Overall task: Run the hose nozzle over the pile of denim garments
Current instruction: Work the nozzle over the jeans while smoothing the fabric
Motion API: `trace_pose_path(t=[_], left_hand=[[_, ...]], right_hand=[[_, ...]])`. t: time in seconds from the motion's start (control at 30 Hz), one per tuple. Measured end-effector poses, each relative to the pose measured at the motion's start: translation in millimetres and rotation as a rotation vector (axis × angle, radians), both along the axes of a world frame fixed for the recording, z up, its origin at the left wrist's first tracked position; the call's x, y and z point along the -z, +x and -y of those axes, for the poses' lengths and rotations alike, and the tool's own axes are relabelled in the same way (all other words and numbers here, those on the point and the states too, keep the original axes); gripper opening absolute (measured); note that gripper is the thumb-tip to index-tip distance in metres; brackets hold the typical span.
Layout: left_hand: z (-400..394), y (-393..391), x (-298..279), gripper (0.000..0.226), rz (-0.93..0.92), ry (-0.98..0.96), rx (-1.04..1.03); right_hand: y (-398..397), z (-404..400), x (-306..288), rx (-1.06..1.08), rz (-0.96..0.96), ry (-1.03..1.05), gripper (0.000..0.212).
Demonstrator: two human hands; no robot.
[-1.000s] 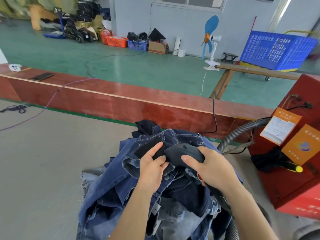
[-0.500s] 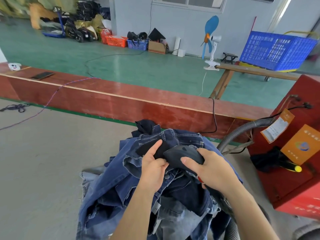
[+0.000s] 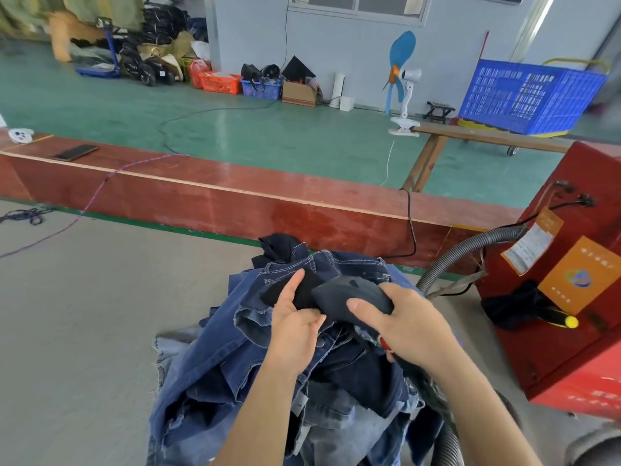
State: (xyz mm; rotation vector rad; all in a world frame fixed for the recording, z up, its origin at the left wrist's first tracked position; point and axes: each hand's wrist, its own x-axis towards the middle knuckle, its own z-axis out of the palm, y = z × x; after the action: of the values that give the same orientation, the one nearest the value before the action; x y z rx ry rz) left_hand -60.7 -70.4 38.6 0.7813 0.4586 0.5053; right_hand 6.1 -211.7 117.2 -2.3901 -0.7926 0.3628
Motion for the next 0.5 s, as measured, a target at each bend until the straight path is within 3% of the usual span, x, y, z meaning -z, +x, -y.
trace_pose_path(t=[0.13, 0.27, 0.37, 0.5], left_hand=[[5, -2, -1, 0.066, -0.046, 0.055, 0.063], [3, -4, 0, 0.073, -0.058, 0.125, 0.054], [-1, -5, 0, 0.077, -0.050, 0.096, 0.011], [0, -2, 2, 0.078, 0.000, 0.026, -0.003]], right_hand=[[-3, -10, 5, 0.062, 0.058, -0.020, 0.032], [4, -9, -2, 0.188, 0.121, 0.135, 0.035], [10, 3, -9, 0.160, 0.039, 0.201, 0.036], [5, 6, -3, 0.029, -0.078, 0.077, 0.037]])
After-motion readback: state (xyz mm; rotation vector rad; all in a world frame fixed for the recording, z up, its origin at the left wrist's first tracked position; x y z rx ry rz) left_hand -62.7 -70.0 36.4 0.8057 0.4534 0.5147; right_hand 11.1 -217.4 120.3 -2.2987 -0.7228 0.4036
